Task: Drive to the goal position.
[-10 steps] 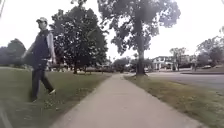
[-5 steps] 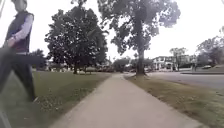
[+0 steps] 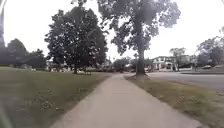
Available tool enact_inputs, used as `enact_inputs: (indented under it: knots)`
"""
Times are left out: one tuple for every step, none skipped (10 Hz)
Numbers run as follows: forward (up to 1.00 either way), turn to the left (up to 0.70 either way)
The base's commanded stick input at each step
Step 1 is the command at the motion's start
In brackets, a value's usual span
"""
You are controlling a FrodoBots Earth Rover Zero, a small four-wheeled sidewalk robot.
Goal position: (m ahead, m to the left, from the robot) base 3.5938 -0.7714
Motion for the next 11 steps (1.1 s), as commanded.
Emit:
enact_inputs:
  knots:
    - [1.0, 0.0]
    - [1.0, 0.0]
    - [1.0, 0.0]
    - [1.0, 0.0]
    - [1.0, 0.0]
    - [1.0, 0.0]
    - [1.0, 0.0]
    - [1.0, 0.0]
    - [1.0, 0.0]
    - [1.0, 0.0]
    - [1.0, 0.0]
